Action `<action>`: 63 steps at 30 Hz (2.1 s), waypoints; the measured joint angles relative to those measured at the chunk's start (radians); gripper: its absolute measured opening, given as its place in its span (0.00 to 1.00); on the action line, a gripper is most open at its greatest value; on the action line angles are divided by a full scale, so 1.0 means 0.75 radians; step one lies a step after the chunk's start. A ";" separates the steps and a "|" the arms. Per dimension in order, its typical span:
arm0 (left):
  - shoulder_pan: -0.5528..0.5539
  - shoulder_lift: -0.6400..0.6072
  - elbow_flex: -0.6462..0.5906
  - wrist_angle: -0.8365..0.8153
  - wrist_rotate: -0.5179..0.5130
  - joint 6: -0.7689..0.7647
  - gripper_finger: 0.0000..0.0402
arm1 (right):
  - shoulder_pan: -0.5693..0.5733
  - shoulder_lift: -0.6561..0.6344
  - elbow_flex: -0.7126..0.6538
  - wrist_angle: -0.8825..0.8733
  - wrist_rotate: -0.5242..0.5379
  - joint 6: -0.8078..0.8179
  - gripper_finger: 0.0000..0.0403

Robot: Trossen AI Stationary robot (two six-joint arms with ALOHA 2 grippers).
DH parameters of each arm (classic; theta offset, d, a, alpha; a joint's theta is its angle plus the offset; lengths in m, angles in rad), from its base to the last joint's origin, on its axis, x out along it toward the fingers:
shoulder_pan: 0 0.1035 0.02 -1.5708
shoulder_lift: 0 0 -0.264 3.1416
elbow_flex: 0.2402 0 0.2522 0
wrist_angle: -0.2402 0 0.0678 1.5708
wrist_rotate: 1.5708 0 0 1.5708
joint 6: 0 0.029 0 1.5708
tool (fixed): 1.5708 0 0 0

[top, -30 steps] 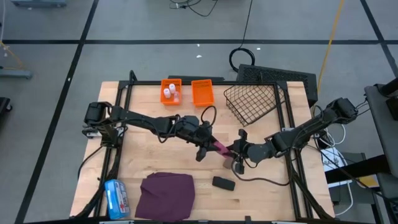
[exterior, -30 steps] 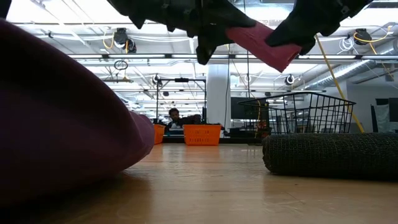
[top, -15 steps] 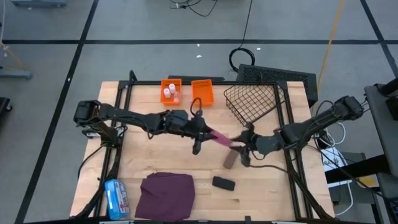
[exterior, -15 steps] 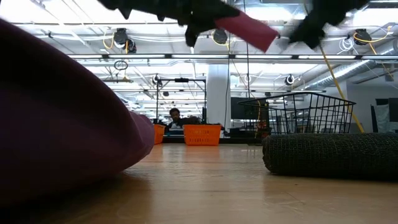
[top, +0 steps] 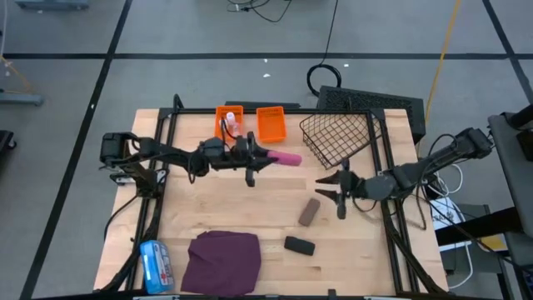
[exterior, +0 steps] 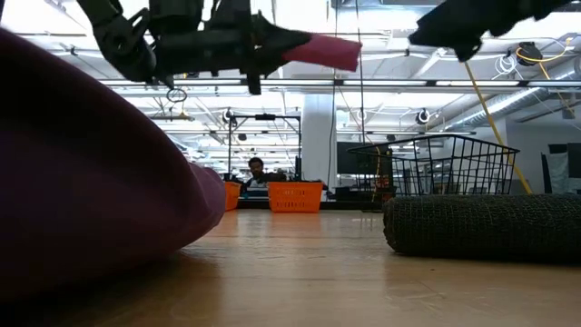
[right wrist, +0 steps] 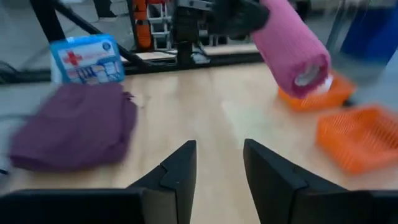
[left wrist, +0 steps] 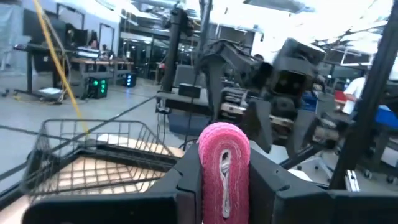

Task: Pick & Place Medicine items
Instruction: Put the pink bandage into the right orange bin

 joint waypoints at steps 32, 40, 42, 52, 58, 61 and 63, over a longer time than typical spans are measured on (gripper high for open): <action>0.219 -0.014 -0.006 -0.040 0.365 0.078 0.18 | -0.605 0.225 -0.297 1.209 -0.049 -0.527 0.25; 0.250 -0.014 -0.006 -0.059 0.419 0.148 0.18 | -0.620 0.347 0.337 0.140 -0.106 -0.393 0.58; 0.267 -0.014 -0.006 -0.061 0.416 0.153 0.18 | -0.642 0.411 0.558 -0.150 -0.176 -0.302 0.66; 0.326 -0.013 -0.007 0.083 0.442 0.139 0.18 | -0.737 0.596 0.777 -0.395 -0.544 -0.304 0.76; 0.379 -0.014 -0.006 0.117 0.529 0.051 0.18 | -0.782 0.561 0.686 -0.260 -0.550 -0.373 0.65; 0.399 -0.014 -0.006 0.127 0.548 0.016 0.18 | -0.806 0.536 0.641 -0.206 -0.552 -0.377 0.56; 0.407 -0.014 -0.006 0.120 0.549 0.006 0.18 | -0.814 0.515 0.611 -0.197 -0.553 -0.378 0.51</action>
